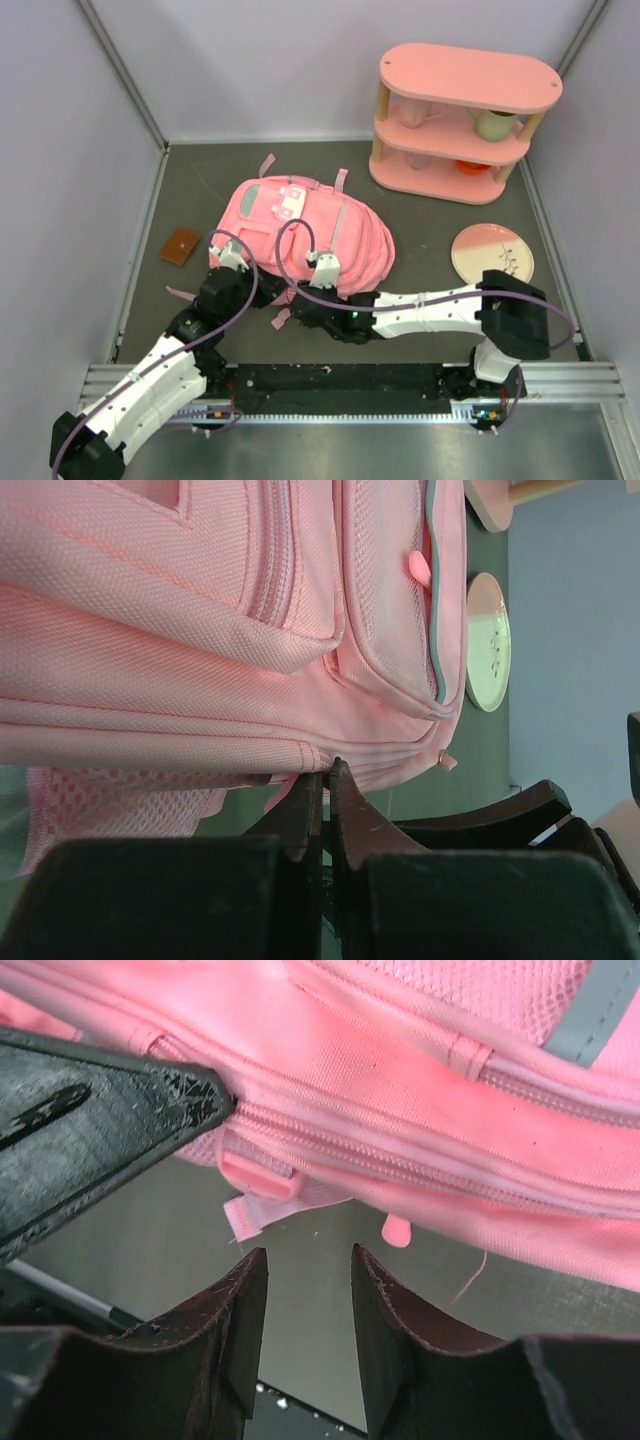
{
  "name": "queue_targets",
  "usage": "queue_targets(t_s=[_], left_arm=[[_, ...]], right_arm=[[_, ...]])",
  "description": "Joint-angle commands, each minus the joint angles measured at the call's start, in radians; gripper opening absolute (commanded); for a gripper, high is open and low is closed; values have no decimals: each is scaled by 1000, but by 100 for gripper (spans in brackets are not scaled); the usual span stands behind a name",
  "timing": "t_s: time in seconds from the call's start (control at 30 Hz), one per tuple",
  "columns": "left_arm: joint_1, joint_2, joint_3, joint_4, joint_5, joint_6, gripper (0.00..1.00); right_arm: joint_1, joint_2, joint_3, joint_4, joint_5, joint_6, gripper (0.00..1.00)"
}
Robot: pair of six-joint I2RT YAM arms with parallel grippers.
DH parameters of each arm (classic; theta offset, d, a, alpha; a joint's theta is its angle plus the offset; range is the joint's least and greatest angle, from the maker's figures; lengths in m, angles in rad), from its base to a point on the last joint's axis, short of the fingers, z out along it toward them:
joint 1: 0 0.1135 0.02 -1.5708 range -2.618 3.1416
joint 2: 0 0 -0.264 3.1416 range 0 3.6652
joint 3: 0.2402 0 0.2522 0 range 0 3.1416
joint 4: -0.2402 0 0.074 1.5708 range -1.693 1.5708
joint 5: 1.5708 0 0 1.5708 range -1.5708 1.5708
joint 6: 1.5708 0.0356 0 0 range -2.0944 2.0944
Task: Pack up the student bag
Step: Zip the student bag at the center of the board.
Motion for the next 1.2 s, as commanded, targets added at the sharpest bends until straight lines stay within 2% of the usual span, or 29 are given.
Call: queue_targets(t_s=[0.0, 0.17, 0.67, 1.03, 1.17], left_arm=[[-11, -17, 44, 64, 29, 26, 0], [-11, -29, 42, 61, 21, 26, 0], [-11, -41, 47, 52, 20, 24, 0], [-11, -44, 31, 57, 15, 16, 0], [-11, -46, 33, 60, 20, 16, 0]], right_arm=[[8, 74, 101, -147, 104, -21, 38], [13, 145, 193, -271, 149, -23, 36], [17, 234, 266, -314, 218, -50, 36], [57, 292, 347, -386, 284, -49, 40], [56, 340, 388, -432, 299, -41, 35]])
